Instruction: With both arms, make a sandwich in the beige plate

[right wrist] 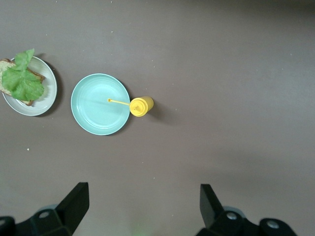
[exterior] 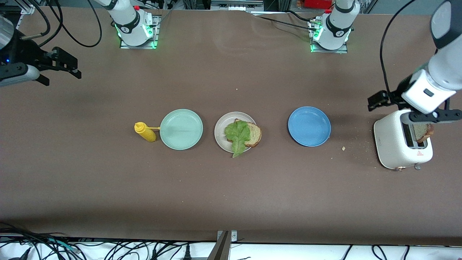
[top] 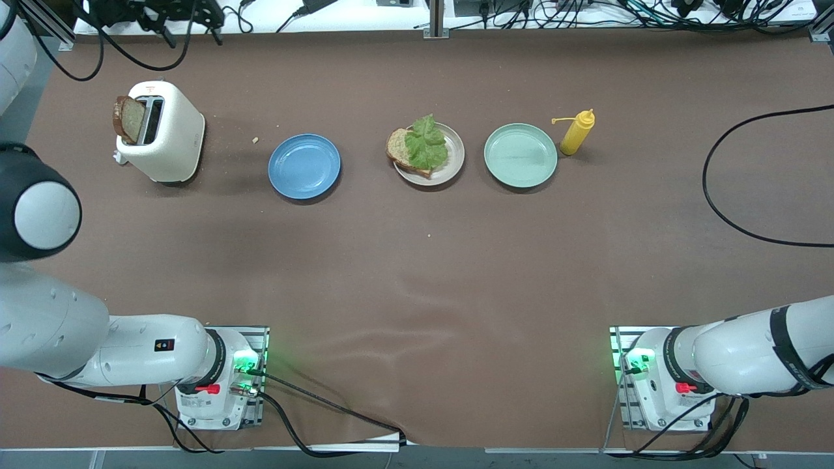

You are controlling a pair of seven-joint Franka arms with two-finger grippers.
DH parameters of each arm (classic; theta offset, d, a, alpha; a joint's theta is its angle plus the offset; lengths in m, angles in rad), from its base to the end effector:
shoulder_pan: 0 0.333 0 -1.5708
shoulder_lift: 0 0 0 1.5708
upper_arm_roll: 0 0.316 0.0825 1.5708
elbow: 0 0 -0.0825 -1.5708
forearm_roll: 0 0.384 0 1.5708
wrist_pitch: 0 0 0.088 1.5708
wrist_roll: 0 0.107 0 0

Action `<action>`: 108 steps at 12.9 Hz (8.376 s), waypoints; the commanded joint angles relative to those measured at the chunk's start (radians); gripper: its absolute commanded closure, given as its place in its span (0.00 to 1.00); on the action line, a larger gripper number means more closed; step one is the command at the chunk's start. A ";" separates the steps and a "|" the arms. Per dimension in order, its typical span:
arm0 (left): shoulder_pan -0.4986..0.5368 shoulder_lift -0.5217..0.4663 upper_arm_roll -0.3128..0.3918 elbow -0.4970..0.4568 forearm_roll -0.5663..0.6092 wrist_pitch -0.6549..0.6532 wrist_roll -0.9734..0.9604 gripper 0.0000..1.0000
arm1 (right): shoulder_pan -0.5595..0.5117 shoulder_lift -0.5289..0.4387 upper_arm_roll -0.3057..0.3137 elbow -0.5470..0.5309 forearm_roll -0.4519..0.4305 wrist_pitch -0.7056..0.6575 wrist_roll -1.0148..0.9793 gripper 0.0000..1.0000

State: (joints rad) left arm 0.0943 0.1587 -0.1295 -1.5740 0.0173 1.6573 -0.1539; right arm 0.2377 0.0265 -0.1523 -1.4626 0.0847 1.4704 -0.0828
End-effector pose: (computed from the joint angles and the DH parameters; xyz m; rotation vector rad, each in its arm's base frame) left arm 0.6030 -0.0143 0.5389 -3.1303 -0.1840 0.1161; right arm 0.5497 0.0582 0.6522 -3.0493 -0.2689 0.0283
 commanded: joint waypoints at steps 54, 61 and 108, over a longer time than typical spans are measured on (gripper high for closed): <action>-0.022 0.616 -0.403 -0.018 -0.945 0.469 0.453 1.00 | -0.038 0.020 -0.030 -0.024 -0.114 0.036 0.034 0.00; -0.028 0.703 -0.397 -0.060 -1.117 0.464 0.658 1.00 | -0.038 0.021 -0.030 -0.025 -0.111 0.039 0.034 0.00; -0.108 -0.146 0.068 -0.038 0.000 -0.067 0.097 0.00 | -0.040 0.020 -0.030 -0.024 -0.115 0.041 0.035 0.00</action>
State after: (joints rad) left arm -0.0198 -0.0016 -0.0566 -1.6353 -0.0146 1.6096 -0.0400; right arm 0.2007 0.0487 -0.1849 -1.4909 -0.0289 1.5107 -0.0471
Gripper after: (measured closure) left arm 0.000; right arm 0.000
